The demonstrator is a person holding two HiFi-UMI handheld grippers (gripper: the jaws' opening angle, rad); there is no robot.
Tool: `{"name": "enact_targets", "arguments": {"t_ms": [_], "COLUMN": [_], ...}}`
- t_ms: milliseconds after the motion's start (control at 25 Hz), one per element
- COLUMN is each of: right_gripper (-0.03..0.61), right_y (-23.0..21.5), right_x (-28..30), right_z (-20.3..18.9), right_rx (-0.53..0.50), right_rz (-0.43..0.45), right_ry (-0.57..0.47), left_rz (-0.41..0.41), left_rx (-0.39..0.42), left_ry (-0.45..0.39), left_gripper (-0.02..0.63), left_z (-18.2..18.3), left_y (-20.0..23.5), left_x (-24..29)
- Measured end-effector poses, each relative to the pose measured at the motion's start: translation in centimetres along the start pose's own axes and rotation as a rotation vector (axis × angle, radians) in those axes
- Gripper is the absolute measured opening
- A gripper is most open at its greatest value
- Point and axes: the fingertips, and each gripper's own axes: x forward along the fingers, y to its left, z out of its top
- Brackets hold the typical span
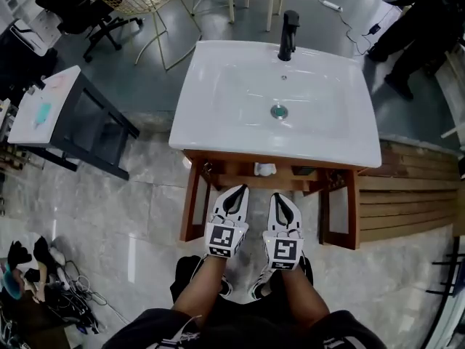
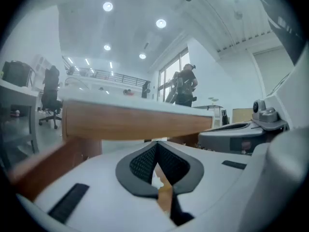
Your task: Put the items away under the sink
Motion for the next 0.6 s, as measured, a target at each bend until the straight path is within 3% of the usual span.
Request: {"name": "enact_targets", "arguments": {"t_ms": [320, 600], "right_gripper": [0.023, 0.023], "right_y": [-1.7, -3.0], "right_x": [-8.6, -14.4], "right_z": [15.3, 26.7], "right_rx": [0.032, -0.014], "right_rz": [-0.006, 0.019], "right_ry": [0.032, -0.085], "left_rz": [-0.028, -0.040], "left_rx": [0.043, 0.061], "left_ry": [0.082, -0.014], "left_gripper": [-0.002, -0.002], "left_z": [16.2, 28.4], "left_y": [-2.8, -5.2], "left_x": [-7.0, -9.2]}}
